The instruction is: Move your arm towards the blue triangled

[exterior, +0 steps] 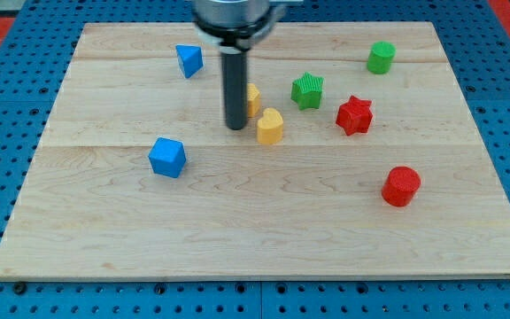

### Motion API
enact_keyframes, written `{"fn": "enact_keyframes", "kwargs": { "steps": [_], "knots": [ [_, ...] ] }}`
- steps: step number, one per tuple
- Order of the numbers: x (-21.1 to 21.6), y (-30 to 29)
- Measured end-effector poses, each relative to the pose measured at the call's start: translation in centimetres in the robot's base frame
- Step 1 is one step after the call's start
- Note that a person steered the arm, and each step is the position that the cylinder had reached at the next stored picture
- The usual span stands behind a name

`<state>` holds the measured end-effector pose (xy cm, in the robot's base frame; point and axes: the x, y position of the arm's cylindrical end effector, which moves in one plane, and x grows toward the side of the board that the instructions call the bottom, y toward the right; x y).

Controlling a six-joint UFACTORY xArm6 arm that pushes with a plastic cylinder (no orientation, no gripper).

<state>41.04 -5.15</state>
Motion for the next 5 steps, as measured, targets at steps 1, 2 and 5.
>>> {"fn": "enact_keyframes", "kwargs": {
  "steps": [1, 2, 5],
  "knots": [
    [0.6, -1.0],
    [-2.1, 0.9],
    [-7.3, -8.8]
  ]
}}
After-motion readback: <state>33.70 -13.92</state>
